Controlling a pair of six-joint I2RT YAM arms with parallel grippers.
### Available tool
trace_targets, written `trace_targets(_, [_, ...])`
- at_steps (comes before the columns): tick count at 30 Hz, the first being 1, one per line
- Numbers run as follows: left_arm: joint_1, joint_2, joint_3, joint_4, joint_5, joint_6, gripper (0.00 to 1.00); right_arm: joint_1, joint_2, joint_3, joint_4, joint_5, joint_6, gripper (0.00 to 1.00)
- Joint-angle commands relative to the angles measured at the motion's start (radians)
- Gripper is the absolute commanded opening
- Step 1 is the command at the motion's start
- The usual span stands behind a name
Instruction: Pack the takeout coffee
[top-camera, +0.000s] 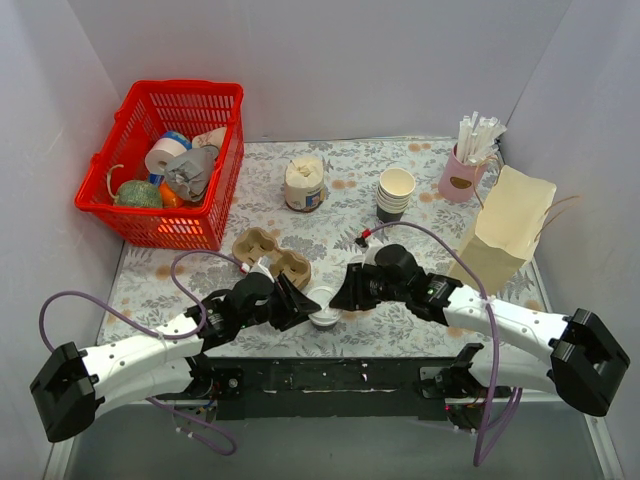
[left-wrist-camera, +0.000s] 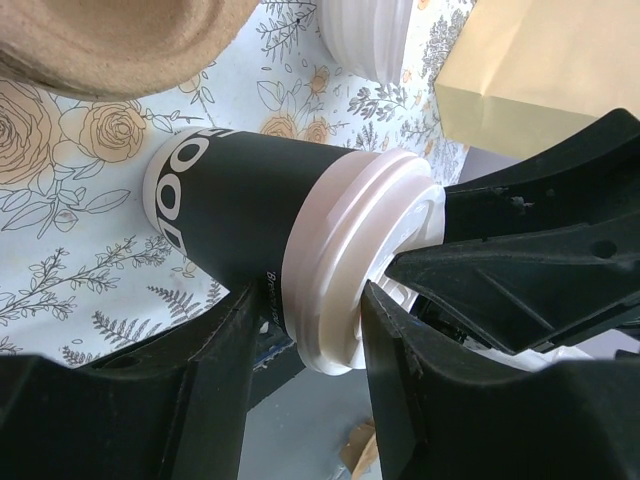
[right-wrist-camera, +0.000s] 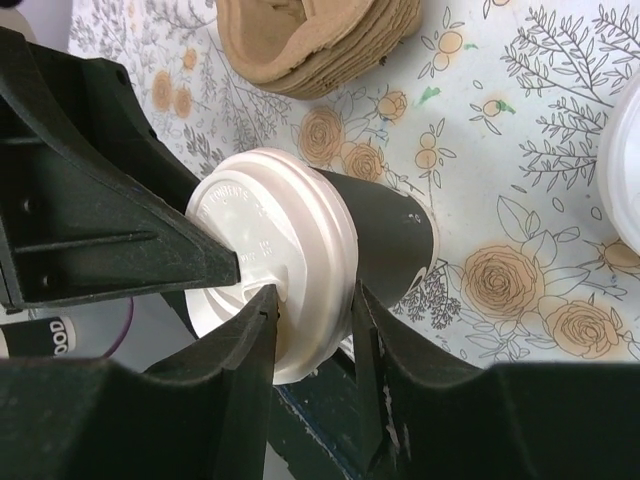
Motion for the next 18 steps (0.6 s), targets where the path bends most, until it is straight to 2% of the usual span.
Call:
trace_targets(1, [-0.005, 0.031, -0.082, -0.109, -0.042, -0.016, 0.08, 0.004, -0.005, -0.152, 0.06, 0.076, -0.085, 0.28])
trace_targets(3, [-0.005, 0.031, -0.086, -0.105, -0.043, -0.001, 0.08, 0.006, -0.034, -0.224, 0.188, 0.07, -0.119, 0.3])
trace_targets(6, [-0.005, 0.034, -0.086, -0.101, -0.036, 0.02, 0.14, 0.004, -0.062, -0.229, 0.178, 0.114, -0.191, 0.35])
trace_targets(9, [-0.005, 0.028, -0.086, -0.096, -0.031, 0.039, 0.25, 0.006, -0.083, -0.264, 0.208, 0.133, -0.254, 0.38])
trace_targets(14, [-0.005, 0.015, -0.086, -0.09, -0.027, 0.048, 0.39, 0.021, -0.068, -0.304, 0.294, 0.225, -0.337, 0.4])
trace_targets(18, [-0.005, 0.015, -0.086, -0.076, -0.022, 0.05, 0.44, 0.067, -0.028, -0.33, 0.361, 0.286, -0.374, 0.41])
